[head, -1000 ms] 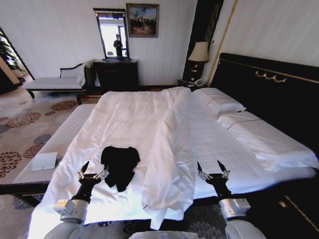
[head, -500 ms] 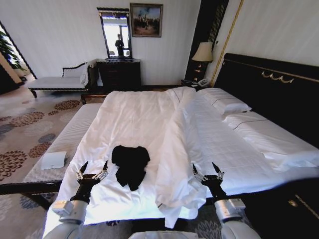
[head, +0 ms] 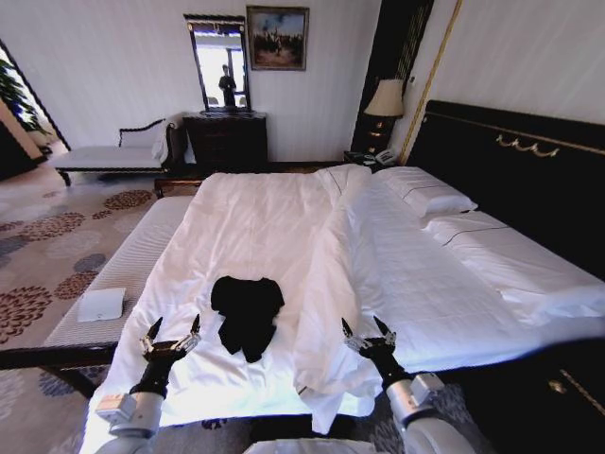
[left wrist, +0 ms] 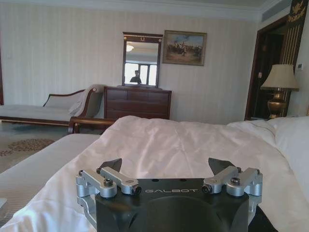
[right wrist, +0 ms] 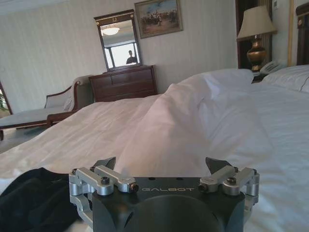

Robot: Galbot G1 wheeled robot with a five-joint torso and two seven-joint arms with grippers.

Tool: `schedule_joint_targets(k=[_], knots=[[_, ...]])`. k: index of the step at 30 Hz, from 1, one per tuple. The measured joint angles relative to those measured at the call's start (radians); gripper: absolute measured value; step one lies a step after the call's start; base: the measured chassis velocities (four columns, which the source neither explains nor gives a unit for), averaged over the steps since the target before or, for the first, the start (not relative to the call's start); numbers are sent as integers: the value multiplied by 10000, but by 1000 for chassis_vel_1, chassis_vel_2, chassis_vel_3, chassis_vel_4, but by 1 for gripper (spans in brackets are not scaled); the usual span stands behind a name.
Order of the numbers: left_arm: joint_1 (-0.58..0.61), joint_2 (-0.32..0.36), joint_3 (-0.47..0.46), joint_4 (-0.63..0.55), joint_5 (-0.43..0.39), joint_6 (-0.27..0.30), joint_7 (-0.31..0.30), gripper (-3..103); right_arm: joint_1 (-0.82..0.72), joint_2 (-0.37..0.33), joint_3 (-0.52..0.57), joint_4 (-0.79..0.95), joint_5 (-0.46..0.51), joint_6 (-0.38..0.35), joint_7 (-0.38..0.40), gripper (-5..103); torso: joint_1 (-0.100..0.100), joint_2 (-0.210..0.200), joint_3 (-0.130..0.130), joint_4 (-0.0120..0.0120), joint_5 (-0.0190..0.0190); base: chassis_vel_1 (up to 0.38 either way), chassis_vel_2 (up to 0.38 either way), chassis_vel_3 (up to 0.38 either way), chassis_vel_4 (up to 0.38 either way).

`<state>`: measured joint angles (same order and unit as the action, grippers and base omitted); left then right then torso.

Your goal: Fold the clothes on the bed.

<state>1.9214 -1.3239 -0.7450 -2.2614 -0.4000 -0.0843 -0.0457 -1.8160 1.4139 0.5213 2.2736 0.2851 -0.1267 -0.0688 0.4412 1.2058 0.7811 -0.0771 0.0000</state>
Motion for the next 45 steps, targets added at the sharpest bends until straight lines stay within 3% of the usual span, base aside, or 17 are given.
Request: schedule_joint_targets(k=[13,16,18,19,20,25,28,31,32,35,38,40,45], knots=[[-221,-11,-70,189,52,39,-11,100,543,39,-173,-591,-110,-6,167,103,0,0,0,0,1,0,0,0,0],[-334,-51,18,144,120,147,-43,100,621,59,-180,-658,-70,15,167,90,0,0,1,0,1,0,0,0,0],[-359,-51,27,138,128,168,-54,100,630,80,-190,-673,-73,22,164,90,1,0,1,0,0,0,0,0,0],[-377,-31,25,136,127,181,-63,100,634,109,-204,-690,-85,35,161,79,0,0,0,0,0,0,0,0,0],[-385,-9,12,138,122,186,-66,100,629,122,-206,-699,-98,43,157,79,0,0,0,0,0,0,0,0,0],[-384,25,-19,160,86,186,-72,100,567,123,-173,-698,-119,75,149,57,0,0,0,0,0,0,0,0,0],[-382,18,-19,162,83,187,-72,100,554,117,-149,-691,-136,84,149,52,0,0,1,0,0,0,0,0,0],[-389,14,-12,160,75,186,-74,100,527,109,-120,-647,-162,108,150,36,0,0,1,0,0,0,0,0,0],[-389,14,-12,160,75,186,-74,100,527,109,-120,-647,-162,108,150,36,0,0,1,0,0,0,0,0,0],[-392,26,-25,156,63,181,-77,100,522,115,-114,-623,-178,119,150,20,0,0,0,0,1,0,0,0,0],[-390,27,-30,154,61,173,-78,100,523,116,-112,-622,-213,123,150,14,0,0,0,0,0,0,0,0,0],[-381,28,-34,154,61,163,-79,100,523,108,-107,-622,-271,147,150,4,0,0,1,0,0,0,0,0,0],[-369,67,-54,153,60,157,-98,100,530,93,-85,-611,-288,174,150,1,0,0,0,0,0,0,0,0,0]])
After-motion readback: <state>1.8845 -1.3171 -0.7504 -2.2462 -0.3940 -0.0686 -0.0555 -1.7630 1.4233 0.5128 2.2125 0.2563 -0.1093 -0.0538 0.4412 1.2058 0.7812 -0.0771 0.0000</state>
